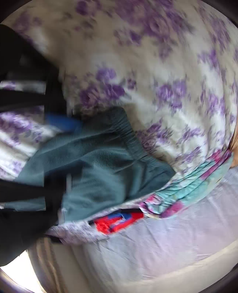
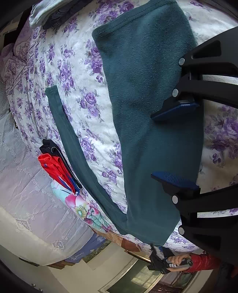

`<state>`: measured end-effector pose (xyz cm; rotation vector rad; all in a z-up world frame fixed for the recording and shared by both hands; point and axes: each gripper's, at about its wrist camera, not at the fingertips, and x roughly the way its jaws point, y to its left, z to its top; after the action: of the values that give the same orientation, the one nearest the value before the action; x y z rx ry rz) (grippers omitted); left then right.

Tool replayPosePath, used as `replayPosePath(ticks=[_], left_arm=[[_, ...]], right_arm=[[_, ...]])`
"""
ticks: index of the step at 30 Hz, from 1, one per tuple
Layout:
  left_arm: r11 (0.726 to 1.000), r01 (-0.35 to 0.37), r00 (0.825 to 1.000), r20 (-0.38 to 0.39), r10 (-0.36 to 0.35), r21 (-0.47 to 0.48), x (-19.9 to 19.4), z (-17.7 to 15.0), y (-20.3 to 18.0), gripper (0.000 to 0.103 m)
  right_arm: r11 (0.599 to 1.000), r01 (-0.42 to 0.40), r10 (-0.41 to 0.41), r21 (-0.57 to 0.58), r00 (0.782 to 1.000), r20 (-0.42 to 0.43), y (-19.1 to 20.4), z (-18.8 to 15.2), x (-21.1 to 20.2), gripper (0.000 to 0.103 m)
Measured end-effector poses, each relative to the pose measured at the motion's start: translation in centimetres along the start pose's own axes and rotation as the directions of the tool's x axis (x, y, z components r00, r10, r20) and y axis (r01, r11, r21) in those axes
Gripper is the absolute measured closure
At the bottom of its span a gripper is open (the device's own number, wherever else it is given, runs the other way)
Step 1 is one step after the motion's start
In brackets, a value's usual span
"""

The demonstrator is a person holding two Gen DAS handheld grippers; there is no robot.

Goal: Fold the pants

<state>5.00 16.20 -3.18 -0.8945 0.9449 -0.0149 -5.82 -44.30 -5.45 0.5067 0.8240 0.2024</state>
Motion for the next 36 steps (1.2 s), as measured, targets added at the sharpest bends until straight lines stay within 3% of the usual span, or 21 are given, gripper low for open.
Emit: replayPosePath(ticks=[6,7,8,10,12,14,16,19,23,29,36], left_arm=[[0.999,0.047,0.999,0.024,-0.047,0.001,-3.1,-0.3,2.2,0.098],[1.000,0.029,1.000,0.009,-0.029,0.008,-3.4,-0.1,2.5,0.097],[0.999,-0.047,0.999,0.011,0.046,0.014,-3.6,0.0,2.7,0.097],[0.996,-0.092,0.995,0.049,0.091,0.008,-4.4,0.7,3.1,0.083],[0.998,-0.064,0.993,0.096,0.066,-0.027,-5.8,1.8,3.3,0.045],[0.996,-0.064,0.984,0.166,0.072,-0.056,-6.8,3.1,2.7,0.036],[0.998,-0.070,0.983,0.171,0.071,-0.010,-6.2,4.7,1.0,0.036],[0.994,-0.079,0.989,0.130,0.069,0.073,-2.9,7.4,-2.5,0.036],[0.991,-0.049,0.999,0.020,0.047,0.123,2.7,9.9,-5.8,0.036],[0.944,-0.188,0.978,0.136,0.156,0.273,5.5,12.3,-8.1,0.035],[0.915,-0.077,0.997,0.047,0.064,0.396,8.5,13.7,-7.8,0.038]], right_arm=[[1.000,-0.014,0.014,-0.005,0.999,-0.039,-1.1,0.1,-0.7,0.047],[1.000,-0.025,0.025,0.010,0.999,-0.043,-1.5,0.2,-0.8,0.048],[0.999,-0.035,0.037,0.027,0.998,-0.047,-1.7,0.4,-0.8,0.048],[0.998,-0.033,0.035,0.053,0.999,-0.032,-1.8,1.2,-1.1,0.046],[0.999,-0.027,0.028,0.042,1.000,-0.007,-1.4,2.2,-1.4,0.046],[0.998,-0.038,0.038,0.041,0.999,0.003,-0.9,4.0,-1.2,0.046],[1.000,-0.025,0.025,0.008,1.000,0.012,0.2,6.0,-0.6,0.046],[0.991,0.022,-0.019,-0.131,1.000,0.022,3.4,9.1,1.4,0.046],[0.991,-0.093,0.089,-0.100,0.995,-0.045,5.8,11.8,4.7,0.046],[0.986,-0.111,0.096,-0.126,0.988,-0.121,8.7,12.2,7.8,0.046],[0.985,-0.124,0.105,-0.117,0.982,-0.155,11.0,14.2,10.5,0.046]])
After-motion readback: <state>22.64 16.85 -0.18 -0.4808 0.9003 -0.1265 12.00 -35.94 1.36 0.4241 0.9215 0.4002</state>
